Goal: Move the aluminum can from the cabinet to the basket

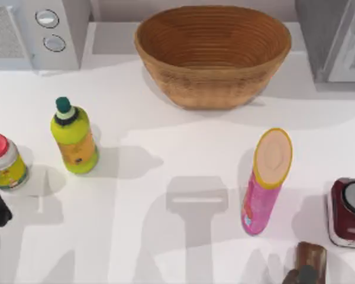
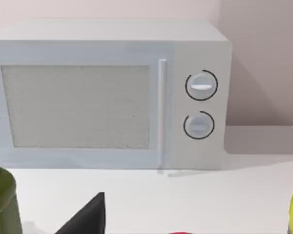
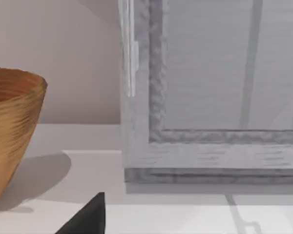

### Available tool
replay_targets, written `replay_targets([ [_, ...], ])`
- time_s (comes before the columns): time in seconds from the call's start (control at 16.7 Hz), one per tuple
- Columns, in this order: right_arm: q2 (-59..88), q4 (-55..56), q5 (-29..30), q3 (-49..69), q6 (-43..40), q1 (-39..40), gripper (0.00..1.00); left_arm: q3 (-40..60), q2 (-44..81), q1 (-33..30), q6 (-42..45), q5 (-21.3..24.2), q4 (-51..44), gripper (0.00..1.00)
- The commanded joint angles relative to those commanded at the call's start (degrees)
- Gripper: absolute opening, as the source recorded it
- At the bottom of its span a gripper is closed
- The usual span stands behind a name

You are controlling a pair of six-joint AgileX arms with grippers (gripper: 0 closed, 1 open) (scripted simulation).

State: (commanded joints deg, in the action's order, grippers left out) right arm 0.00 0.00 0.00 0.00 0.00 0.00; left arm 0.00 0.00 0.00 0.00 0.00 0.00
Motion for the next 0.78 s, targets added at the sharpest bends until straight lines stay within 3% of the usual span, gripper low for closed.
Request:
replay_targets([
  [0.36, 5.3, -1.6, 0.8, 6.1, 0.1, 0.7, 1.00, 0.0, 0.0, 0.0, 0.0, 0.0, 0.0, 1.00],
  [0.78, 28.9, -8.9, 4.5, 36.3, 0.3, 3.8, 1.00, 0.0, 0.0, 0.0, 0.0, 0.0, 0.0, 1.00],
])
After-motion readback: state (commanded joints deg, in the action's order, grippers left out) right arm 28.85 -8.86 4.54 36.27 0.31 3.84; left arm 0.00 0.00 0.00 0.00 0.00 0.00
